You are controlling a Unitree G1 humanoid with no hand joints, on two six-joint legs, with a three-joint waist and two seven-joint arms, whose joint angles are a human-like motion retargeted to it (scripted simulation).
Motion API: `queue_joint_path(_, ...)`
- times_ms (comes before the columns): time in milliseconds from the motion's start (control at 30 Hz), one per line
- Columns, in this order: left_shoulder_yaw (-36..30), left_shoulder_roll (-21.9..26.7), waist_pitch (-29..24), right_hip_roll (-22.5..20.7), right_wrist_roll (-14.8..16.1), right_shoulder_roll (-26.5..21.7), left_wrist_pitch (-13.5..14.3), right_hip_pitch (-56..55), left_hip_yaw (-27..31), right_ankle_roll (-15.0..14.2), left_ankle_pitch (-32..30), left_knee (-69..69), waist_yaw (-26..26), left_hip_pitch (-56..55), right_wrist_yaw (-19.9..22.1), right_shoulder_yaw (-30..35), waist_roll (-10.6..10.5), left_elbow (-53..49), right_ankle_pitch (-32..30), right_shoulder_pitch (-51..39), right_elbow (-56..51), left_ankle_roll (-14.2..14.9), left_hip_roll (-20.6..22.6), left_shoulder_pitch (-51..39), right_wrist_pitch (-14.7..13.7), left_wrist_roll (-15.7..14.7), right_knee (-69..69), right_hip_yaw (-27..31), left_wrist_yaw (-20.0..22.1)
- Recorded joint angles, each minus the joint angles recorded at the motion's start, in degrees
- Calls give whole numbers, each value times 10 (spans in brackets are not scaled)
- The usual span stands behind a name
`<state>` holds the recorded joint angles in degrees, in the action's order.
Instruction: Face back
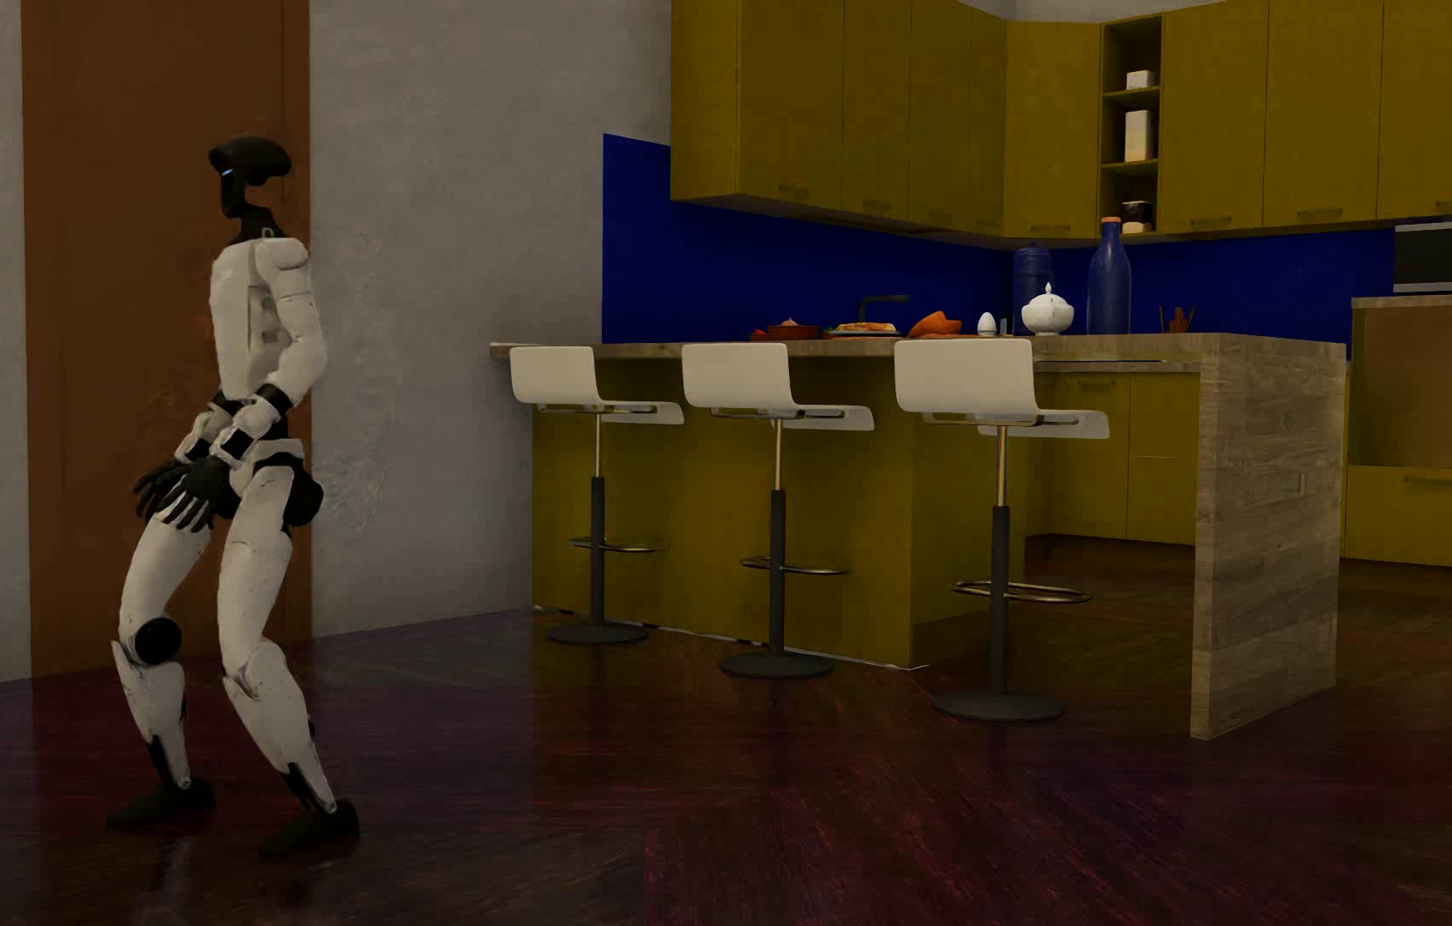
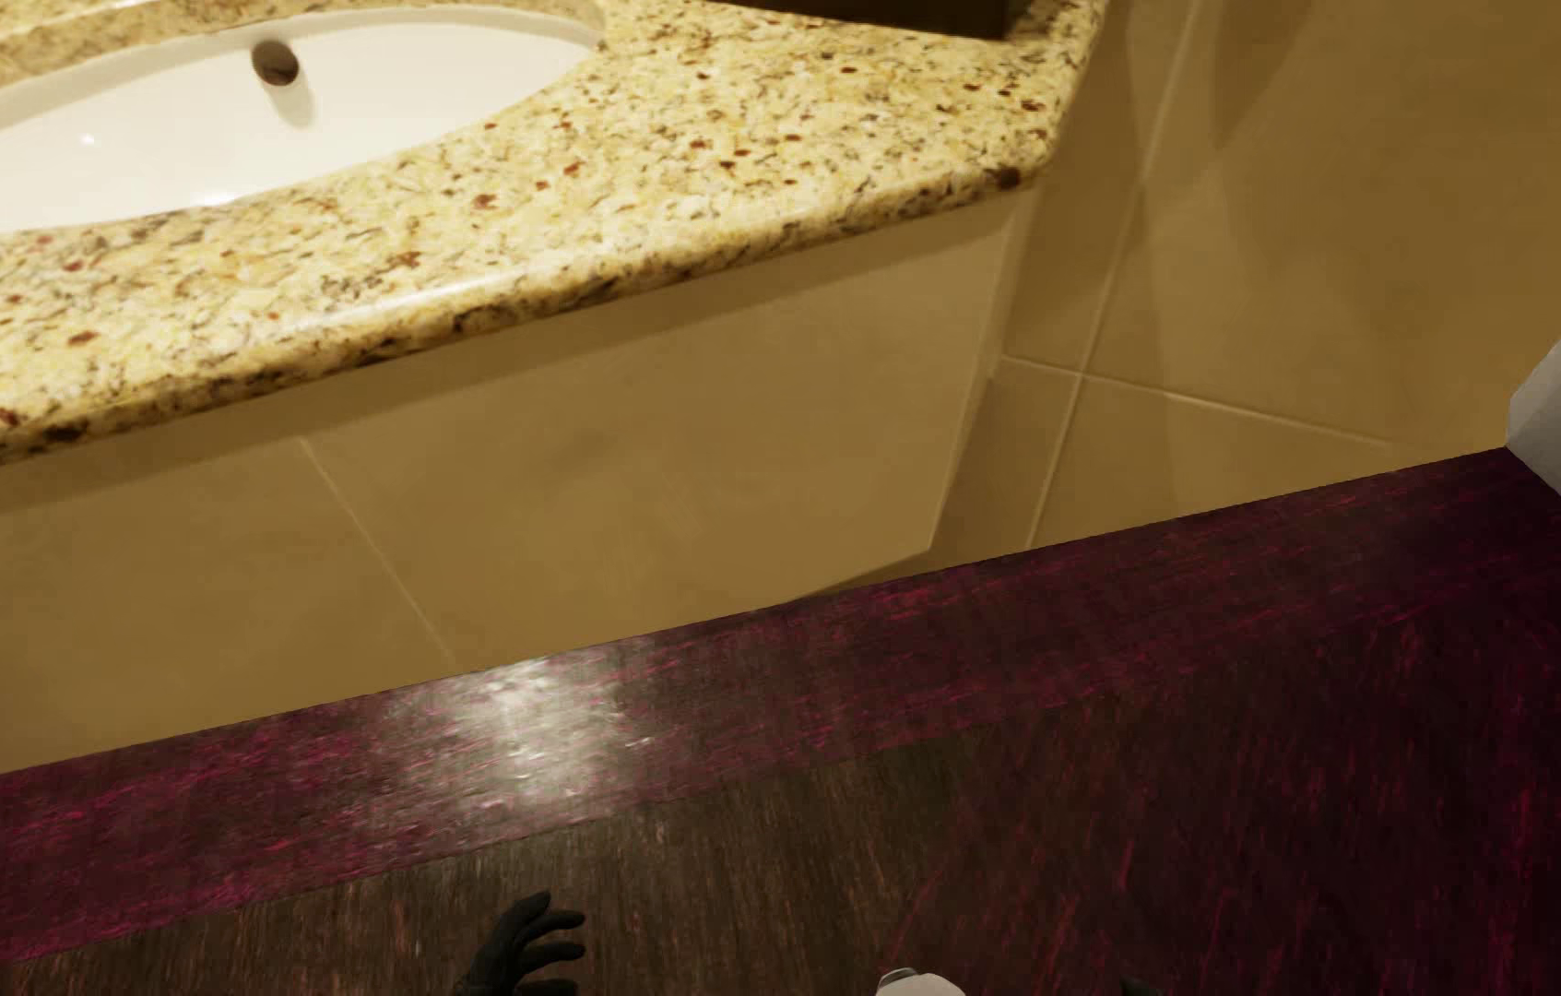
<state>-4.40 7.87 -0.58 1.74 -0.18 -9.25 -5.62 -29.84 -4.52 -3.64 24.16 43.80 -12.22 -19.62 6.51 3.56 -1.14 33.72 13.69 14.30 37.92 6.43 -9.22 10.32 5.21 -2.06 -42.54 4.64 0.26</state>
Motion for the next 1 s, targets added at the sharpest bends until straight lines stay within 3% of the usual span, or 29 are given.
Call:
queue_joint_path(100,0,12,7,-17,5,0,64,13,-6,2,2,-26,-30,22,-23,-6,16,10,-31,16,-8,-2,-8,-10,-3,22,51,5,14)
queue_joint_path(167,3,17,-1,10,20,-12,103,7,-20,1,11,-8,-17,32,-21,-10,35,2,-18,9,1,-5,-12,-11,2,24,33,-27,21)
queue_joint_path(233,-23,15,-19,-7,16,-21,114,-9,24,2,-18,137,25,-33,3,1,34,7,-22,-7,5,-55,-10,-7,-9,19,9,-16,21)
queue_joint_path(267,-20,13,-23,-18,9,-22,103,-8,54,-1,-42,174,37,-52,22,7,28,10,-28,-4,2,-99,7,12,-26,14,16,-3,10)
queue_joint_path(300,-10,26,-8,-28,5,-23,88,-14,74,-6,-10,136,32,-48,41,9,17,18,-40,6,-3,-141,26,48,-44,8,35,13,-10)
queue_joint_path(333,13,30,-3,-38,8,-14,71,-11,85,-8,53,40,13,-1,59,6,2,55,-36,18,-6,-84,27,64,-52,-2,49,17,-28)
queue_joint_path(367,23,44,-8,-16,15,6,47,-17,65,-11,42,-9,-8,37,70,2,18,62,28,20,-14,-11,34,62,-43,-11,-2,-4,-34)
queue_joint_path(400,26,48,-14,-4,25,-2,18,-21,39,-11,44,25,0,25,67,2,22,15,54,8,-4,-27,31,37,-30,-13,-22,-33,-31)
queue_joint_path(433,10,28,-18,-15,30,-11,9,-23,32,4,48,62,11,13,57,-12,13,26,33,20,-4,-13,22,1,-27,-2,-19,-27,-23)
queue_joint_path(467,-19,18,-23,-13,31,-7,10,-25,18,21,39,106,17,2,48,-18,19,22,20,19,13,-41,22,-10,-26,15,-28,-22,-15)
queue_joint_path(533,-29,28,-27,-30,20,-13,26,-19,41,6,-83,243,26,-78,41,-4,15,15,-23,4,32,-72,29,-2,-31,37,-4,1,-18)
queue_joint_path(567,-9,35,-15,-44,15,-10,39,-20,70,4,-68,217,21,-96,42,-9,1,12,-39,10,26,-87,40,20,-43,35,20,10,-27)
queue_joint_path(600,23,46,-5,-62,17,-10,57,-18,89,-3,36,84,1,-73,44,6,-20,41,-56,16,2,-117,42,41,-48,24,49,16,-37)
queue_joint_path(633,44,60,-2,-35,23,-1,70,-26,61,-13,13,40,-20,-41,43,15,-6,64,5,13,-10,-17,34,55,-46,9,21,-5,-35)
queue_joint_path(700,37,68,11,3,23,-11,76,-48,11,-37,8,13,-28,-13,21,-14,14,30,114,20,-30,-32,20,57,-45,3,-118,-58,-26)
queue_joint_path(767,10,32,14,20,9,-23,82,-3,-25,-60,25,47,0,-3,-3,-17,41,-5,122,0,-8,-30,6,43,-33,25,-107,-61,-23)
queue_joint_path(800,-6,6,7,16,7,-32,85,10,-13,-48,32,106,32,-22,-8,-13,40,-7,62,1,4,-35,-3,32,-35,38,-68,-62,-32)
queue_joint_path(833,-41,18,3,6,10,-30,81,7,14,8,15,149,49,-40,-4,-15,42,4,59,5,11,-25,7,24,-42,47,-72,-53,-44)
queue_joint_path(867,-30,23,11,-13,16,-30,77,-3,50,27,5,169,48,-60,6,-7,31,20,48,5,11,-57,21,39,-45,48,-61,-38,-57)
queue_joint_path(900,-5,32,15,-34,21,-24,68,-4,88,1,57,98,24,-37,17,-8,10,47,39,7,-3,-104,33,60,-45,38,-37,-24,-65)
queue_joint_path(933,27,46,15,-20,23,-1,48,-5,66,-10,47,48,-8,-7,27,-17,19,58,85,6,-7,0,24,64,-41,22,-61,-26,-61)
queue_joint_path(1000,22,51,11,9,18,-2,12,1,19,-32,43,24,-18,20,22,-7,27,38,133,16,-27,-6,8,38,-21,1,-123,-57,-30)
